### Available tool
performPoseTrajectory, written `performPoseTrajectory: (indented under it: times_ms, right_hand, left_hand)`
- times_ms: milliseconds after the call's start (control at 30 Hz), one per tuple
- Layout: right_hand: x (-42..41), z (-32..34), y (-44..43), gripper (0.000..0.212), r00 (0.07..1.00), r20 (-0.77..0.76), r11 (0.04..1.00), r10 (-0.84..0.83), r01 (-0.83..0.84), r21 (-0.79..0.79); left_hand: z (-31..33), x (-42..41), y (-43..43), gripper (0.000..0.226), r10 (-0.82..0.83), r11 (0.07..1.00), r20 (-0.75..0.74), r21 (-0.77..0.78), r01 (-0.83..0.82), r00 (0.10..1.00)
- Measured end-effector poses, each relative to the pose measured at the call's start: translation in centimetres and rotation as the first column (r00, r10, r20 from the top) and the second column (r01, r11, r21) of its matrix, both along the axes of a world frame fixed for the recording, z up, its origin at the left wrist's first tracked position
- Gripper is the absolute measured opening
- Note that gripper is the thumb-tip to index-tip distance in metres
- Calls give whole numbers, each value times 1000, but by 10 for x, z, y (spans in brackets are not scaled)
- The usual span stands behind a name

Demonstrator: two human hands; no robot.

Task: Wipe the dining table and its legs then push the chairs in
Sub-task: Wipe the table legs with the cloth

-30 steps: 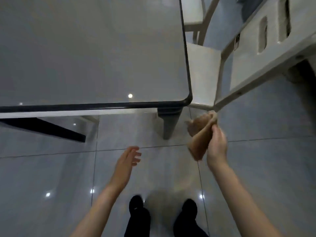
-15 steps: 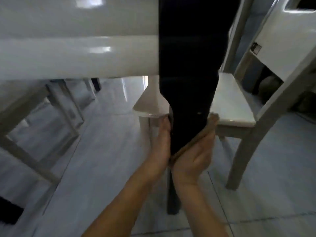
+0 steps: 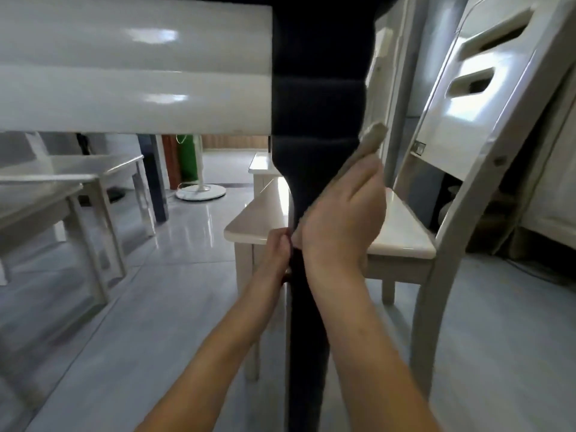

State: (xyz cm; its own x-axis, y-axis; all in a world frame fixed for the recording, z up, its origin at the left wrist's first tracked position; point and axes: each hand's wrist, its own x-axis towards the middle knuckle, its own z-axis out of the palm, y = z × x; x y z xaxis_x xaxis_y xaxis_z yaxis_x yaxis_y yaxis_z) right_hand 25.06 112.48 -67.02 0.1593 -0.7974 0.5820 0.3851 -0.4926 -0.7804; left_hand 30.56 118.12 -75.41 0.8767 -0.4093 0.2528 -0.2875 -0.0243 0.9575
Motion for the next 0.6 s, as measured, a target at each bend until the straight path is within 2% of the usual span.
performPoseTrajectory:
  times_ms: [33, 100, 167, 233, 333, 400, 467, 600]
  right_hand:
    - [1, 13, -2, 40, 1000, 18, 999, -14, 15, -51]
    - [3, 3, -2, 41, 993, 14, 983, -114, 115, -141]
    - [4, -48, 4, 47, 970, -40, 953, -241, 229, -196]
    - [1, -108, 11, 50, 969, -119, 965, -214, 191, -181]
    - [-4, -153, 13, 51, 980, -172, 991, -103, 88, -97]
    - [-8, -137, 13, 57, 990, -129, 997, -58, 52, -56]
    - [-9, -88, 13, 51, 997, -36, 992, -71, 66, -108]
    - [0, 10, 5, 47, 975, 82, 951, -207, 220, -217]
  left_hand:
    - [4, 4, -9, 25, 35, 998, -13, 48, -35, 999]
    - [-1, 12, -23, 13, 40, 999, -29, 19, -40, 999]
    - [6, 5, -27, 22, 57, 998, 74, 25, -59, 996]
    - [14, 5, -19, 13, -9, 1000, -16, -26, 9, 1000]
    - [16, 11, -10, 22, 8, 1000, -74, -26, -10, 997]
    - [14, 4, -7, 18, -25, 997, -40, -73, 22, 999]
    - [13, -7, -1, 16, -95, 993, 0, -65, 94, 996]
    - [18, -4, 3, 16, -129, 990, 14, -61, 130, 992]
